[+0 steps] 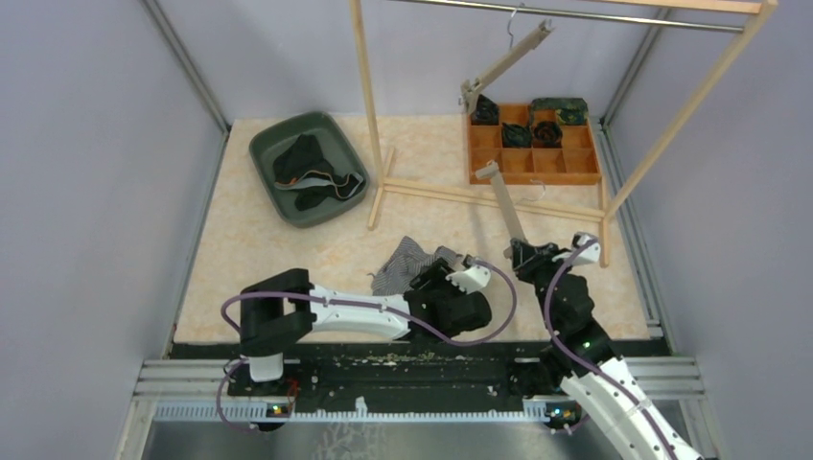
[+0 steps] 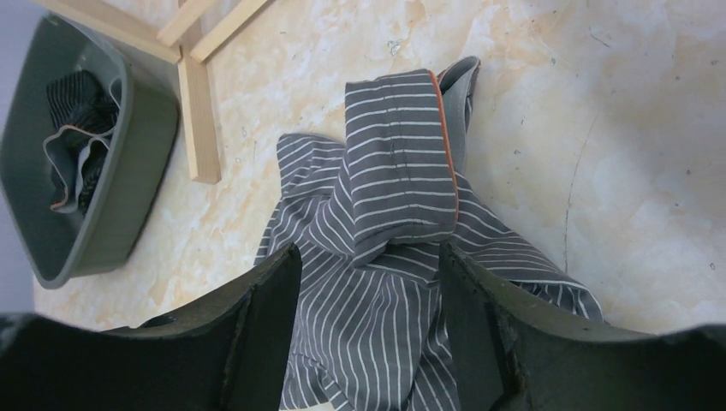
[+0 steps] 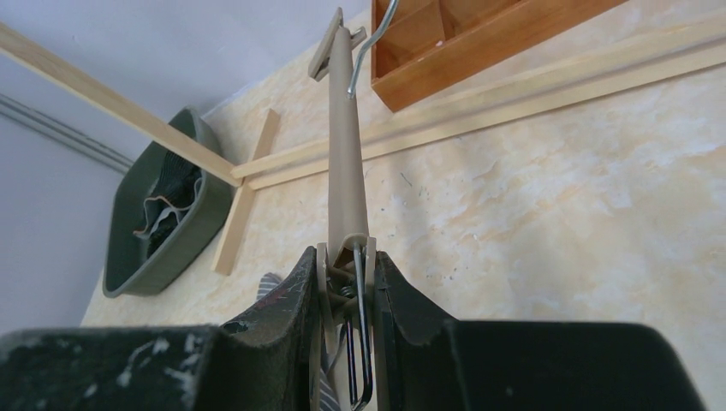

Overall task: Clip the underwear to the hanger
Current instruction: Adjust the underwear at the center of the board.

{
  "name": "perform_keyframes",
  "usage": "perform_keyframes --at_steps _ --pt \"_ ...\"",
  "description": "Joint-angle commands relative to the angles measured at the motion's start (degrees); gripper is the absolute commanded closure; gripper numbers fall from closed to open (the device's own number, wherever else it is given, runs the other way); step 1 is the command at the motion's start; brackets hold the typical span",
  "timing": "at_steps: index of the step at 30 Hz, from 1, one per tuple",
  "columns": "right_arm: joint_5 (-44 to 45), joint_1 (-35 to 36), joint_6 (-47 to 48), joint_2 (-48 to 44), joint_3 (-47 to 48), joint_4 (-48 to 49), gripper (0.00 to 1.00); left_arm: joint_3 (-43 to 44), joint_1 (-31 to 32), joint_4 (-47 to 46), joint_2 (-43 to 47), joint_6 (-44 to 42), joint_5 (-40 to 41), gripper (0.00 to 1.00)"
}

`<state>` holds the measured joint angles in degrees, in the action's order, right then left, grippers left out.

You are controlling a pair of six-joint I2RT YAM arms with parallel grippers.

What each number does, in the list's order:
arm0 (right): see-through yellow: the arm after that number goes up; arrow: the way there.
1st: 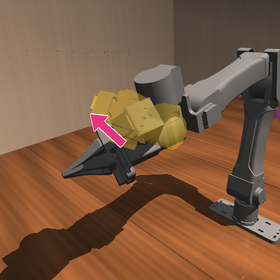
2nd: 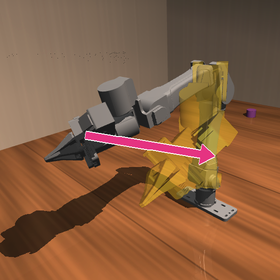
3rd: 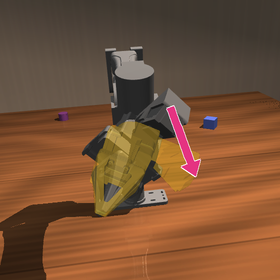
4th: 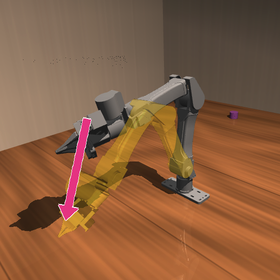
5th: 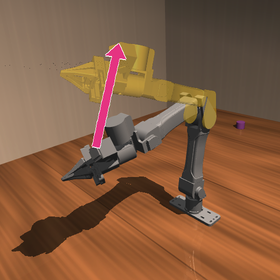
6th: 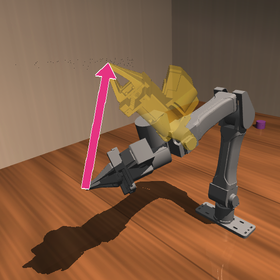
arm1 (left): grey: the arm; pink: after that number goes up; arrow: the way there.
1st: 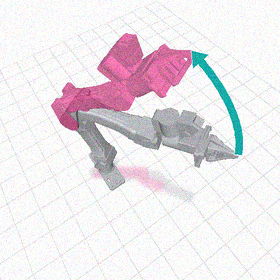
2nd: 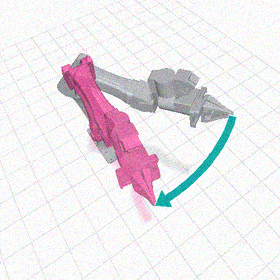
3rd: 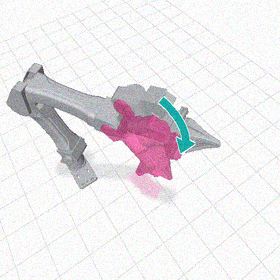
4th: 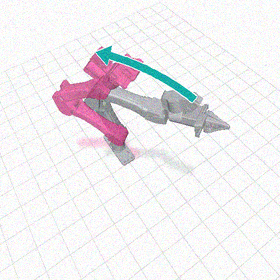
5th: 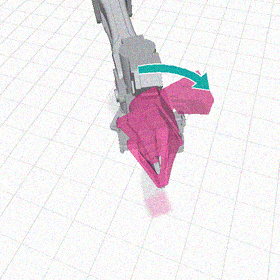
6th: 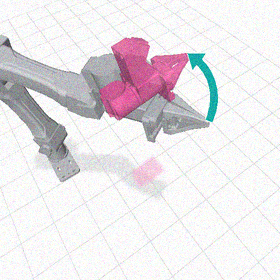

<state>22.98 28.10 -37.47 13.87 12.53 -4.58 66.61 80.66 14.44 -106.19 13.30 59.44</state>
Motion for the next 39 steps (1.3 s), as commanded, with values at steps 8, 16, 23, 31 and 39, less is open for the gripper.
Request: perform_keyframes --at_steps 8,16,23,31,39 --pt "6.83 0.20 3.29 -5.04 6.18 -3.83 1.00 -2.19 0.99 -9.76 -1.42 -10.19 -1.72 0.48" --pt "8.48 0.21 4.32 -6.22 7.82 -6.64 1.00 -1.44 0.82 -10.06 -3.35 -11.68 -4.28 0.51" --pt "8.96 0.20 4.31 -6.80 8.14 -7.43 1.00 -1.72 -0.91 -10.37 -2.21 -11.21 -7.47 0.93" --pt "9.02 0.20 4.22 -7.38 7.99 -7.80 1.00 -4.44 -1.10 -15.33 6.55 -10.74 -6.12 1.00" --pt "8.29 0.21 3.97 -7.36 7.88 -7.56 1.00 -14.63 -5.06 -25.12 20.78 -7.02 -14.42 1.00"
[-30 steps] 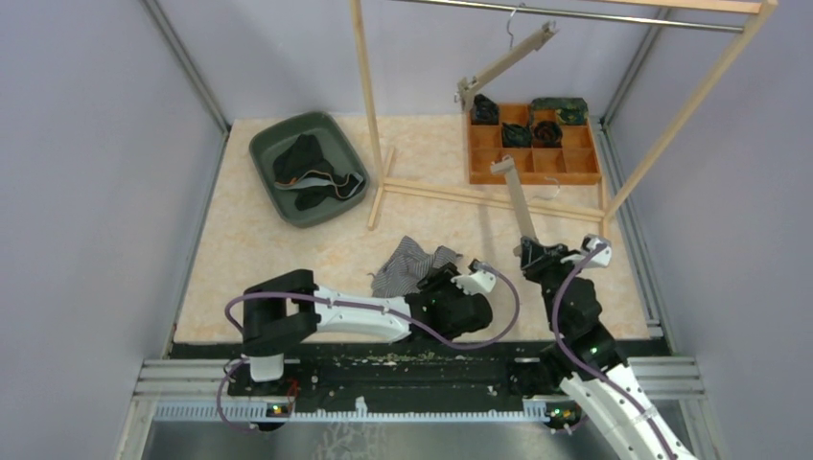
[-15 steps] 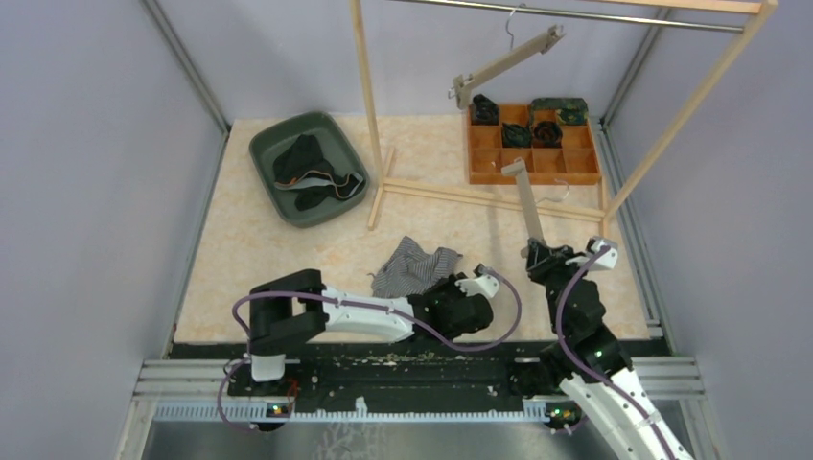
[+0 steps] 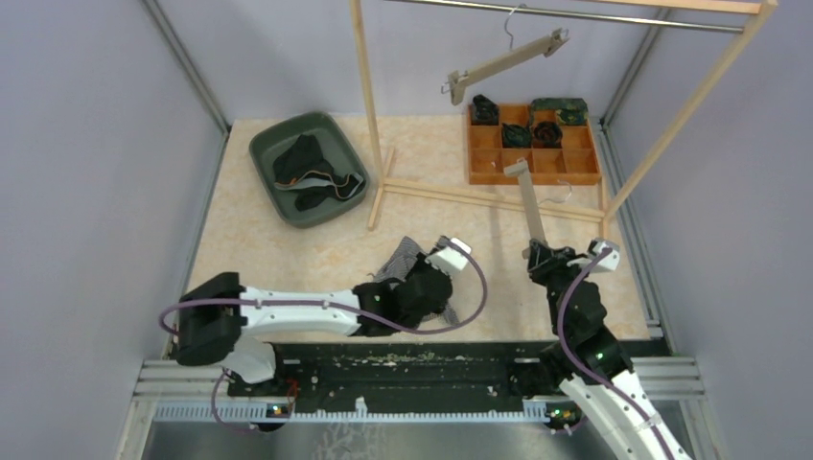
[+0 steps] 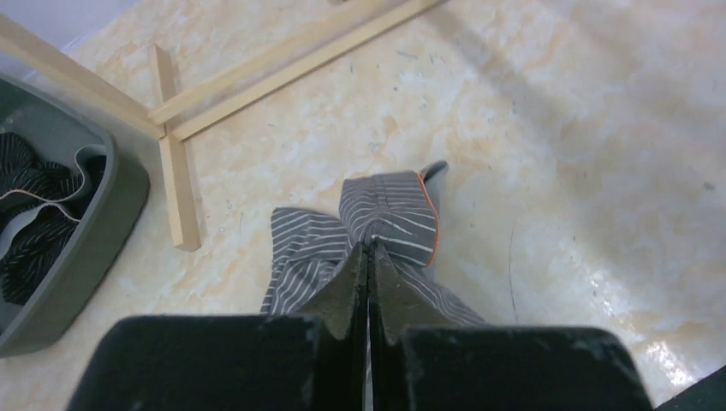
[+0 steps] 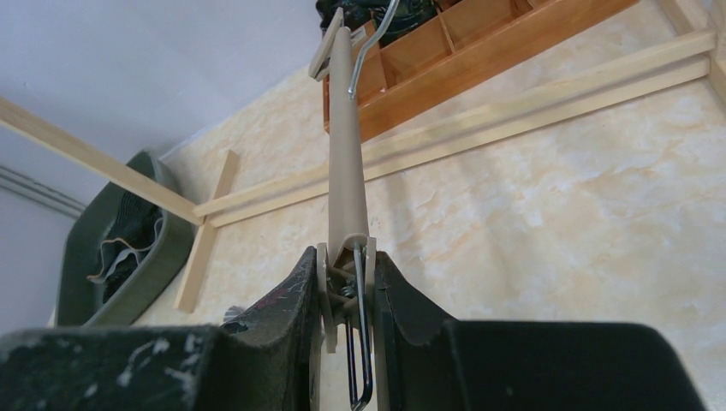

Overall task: Clip the underwear to the hanger
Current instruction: Adjust the underwear at the center of the board.

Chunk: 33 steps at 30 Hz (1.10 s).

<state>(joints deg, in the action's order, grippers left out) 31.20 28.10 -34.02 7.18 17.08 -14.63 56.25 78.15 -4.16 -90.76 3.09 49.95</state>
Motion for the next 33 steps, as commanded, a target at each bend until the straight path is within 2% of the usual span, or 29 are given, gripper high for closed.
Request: perform_keyframes --at_steps 1,8,10,13,19,23,25,29,33 --pt "-0.05 0.23 0.49 -0.62 3.31 2.63 1.00 -5.33 -3.59 -7.17 6.96 4.22 -6.09 1.00" --pt "-0.35 0.16 0.35 -0.32 3.00 3.02 1.00 -14.04 -14.96 -9.47 18.55 13.23 -19.85 1.00" --pt "-0.58 0.16 0.29 -0.22 2.80 3.31 1.00 -15.02 -18.21 -9.31 21.64 13.94 -21.61 1.00" --pt "-0.85 0.12 -0.01 0.19 2.50 3.92 1.00 -12.70 -21.10 -6.22 22.83 12.94 -21.32 1.00" --pt "-1.47 0.12 -0.35 1.06 2.34 4.35 1.00 -2.88 -27.46 -1.16 19.49 10.17 -24.13 1.00" --pt "-1.44 0.12 -0.34 0.98 2.17 4.45 1.00 1.21 -28.44 0.63 18.02 8.35 -24.72 1.00" --pt "-1.51 0.16 -0.36 0.99 2.08 4.67 1.00 1.36 -28.44 1.61 17.15 9.11 -27.52 1.00" --pt "-1.30 0.12 -0.05 0.99 2.24 4.42 1.00 -3.61 -28.15 0.43 15.48 13.25 -36.34 1.00" --pt "-1.05 0.12 0.19 0.79 2.32 3.94 1.00 -11.77 -26.10 -4.11 15.14 16.96 -37.38 1.00"
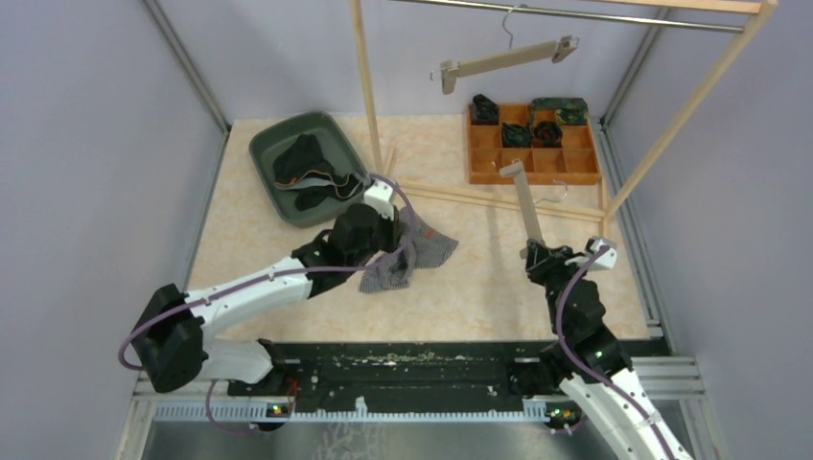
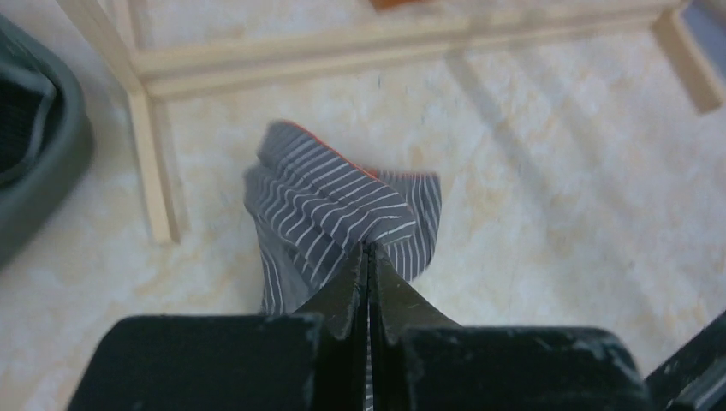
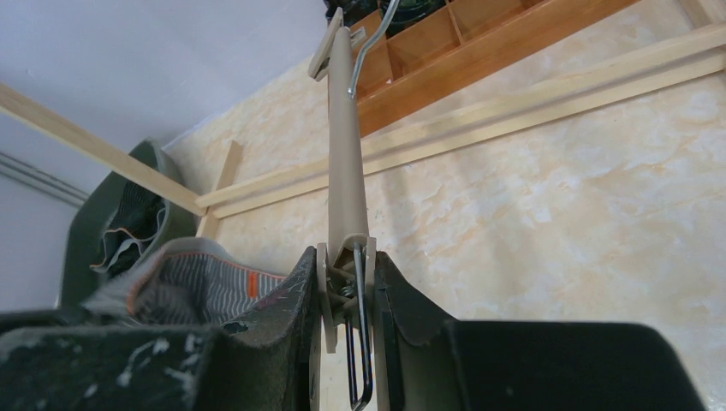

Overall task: Clip the underwear to the hanger
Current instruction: Adjust the underwear at the center of the board.

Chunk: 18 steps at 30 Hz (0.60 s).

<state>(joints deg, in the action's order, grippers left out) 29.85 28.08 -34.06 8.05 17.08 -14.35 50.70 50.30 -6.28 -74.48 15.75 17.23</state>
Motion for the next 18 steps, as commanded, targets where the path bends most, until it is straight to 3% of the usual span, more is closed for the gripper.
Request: perform_keyframes --at_steps 1,9,18 --pt "0.41 0.14 0.30 -0.09 2.34 3.70 1.00 -7.51 2.40 -2.64 -1.26 4.91 -4.81 1.00" --pt "0.04 0.15 0.27 0.47 1.99 4.51 1.00 -11.55 8.55 -3.23 -3.29 8.66 -2.85 1.00" --pt "-0.03 0.15 0.35 0.71 1.82 4.80 1.00 -17.97 12.91 -11.81 0.03 11.05 0.82 1.00"
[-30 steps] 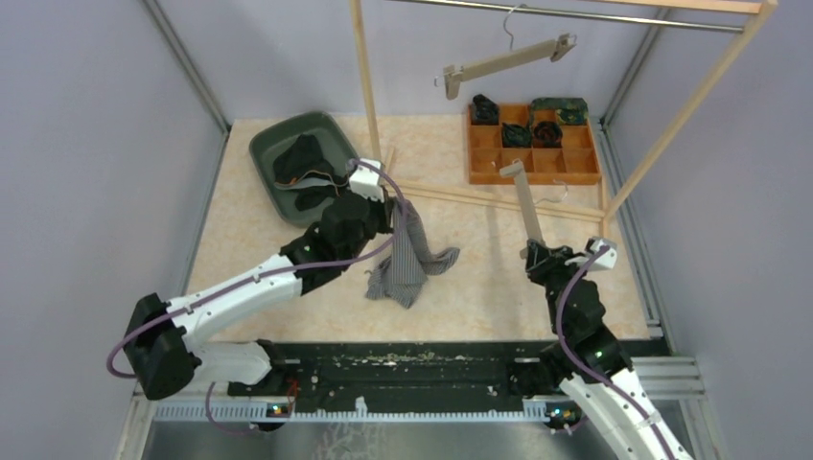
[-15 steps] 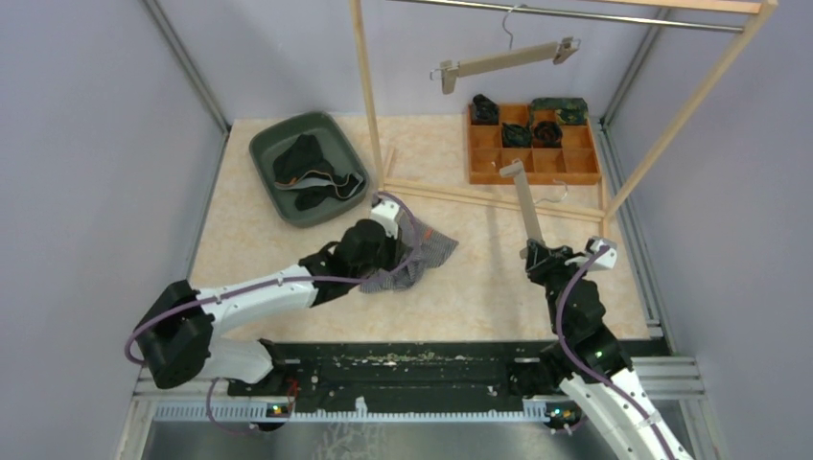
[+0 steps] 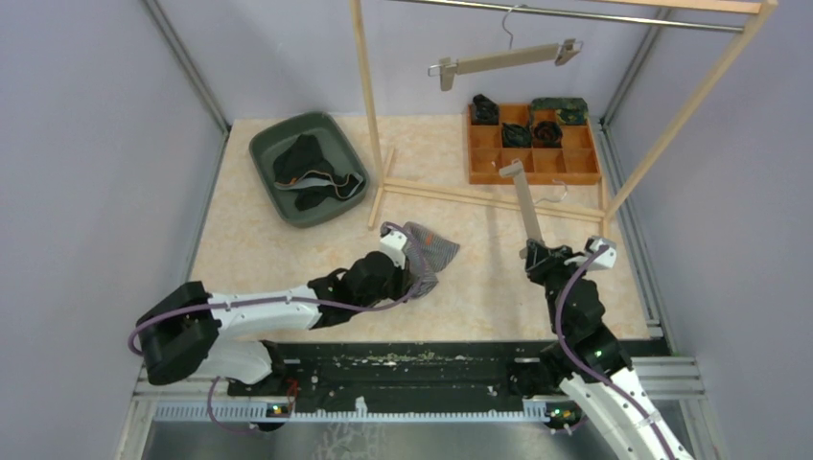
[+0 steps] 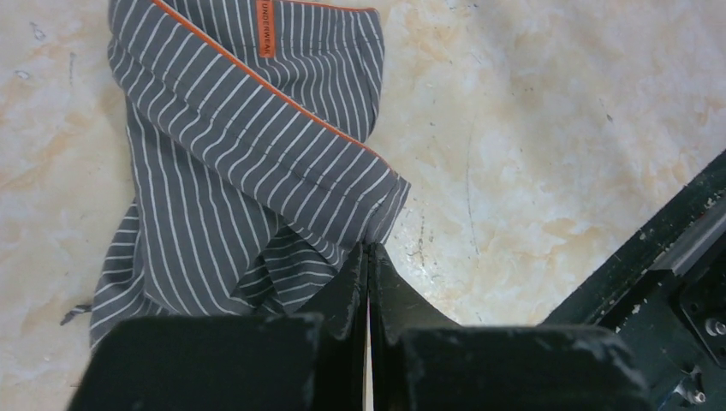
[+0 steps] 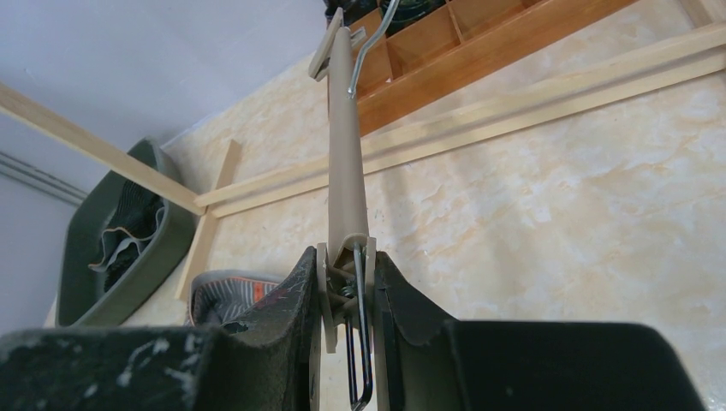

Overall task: Clip the underwear to the hanger
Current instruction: Adjust the underwear at the center of the board.

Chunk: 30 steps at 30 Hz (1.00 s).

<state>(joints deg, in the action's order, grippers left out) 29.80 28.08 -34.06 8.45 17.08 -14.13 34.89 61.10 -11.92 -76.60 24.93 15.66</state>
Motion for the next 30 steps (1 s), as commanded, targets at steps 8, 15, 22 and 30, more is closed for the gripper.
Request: perform_keyframes --at_steps 8,15,22,30 --pt "-0.81 0.18 0.10 0.98 1.72 5.05 1.00 -8.60 4.33 -8.22 2.20 6.99 5.07 1.00" --pt "-0.88 0.14 0.37 1.05 1.73 4.79 1.00 -12.00 4.87 -3.60 3.98 13.52 11.13 1.00" --pt "-1.10 0.15 0.31 1.21 1.46 4.98 1.00 -12.17 5.32 2.37 7.89 15.26 15.45 0.95" --pt "-1.47 0.15 0.22 2.03 1.03 5.62 1.00 -12.49 7.44 1.82 14.84 10.85 17.94 0.46"
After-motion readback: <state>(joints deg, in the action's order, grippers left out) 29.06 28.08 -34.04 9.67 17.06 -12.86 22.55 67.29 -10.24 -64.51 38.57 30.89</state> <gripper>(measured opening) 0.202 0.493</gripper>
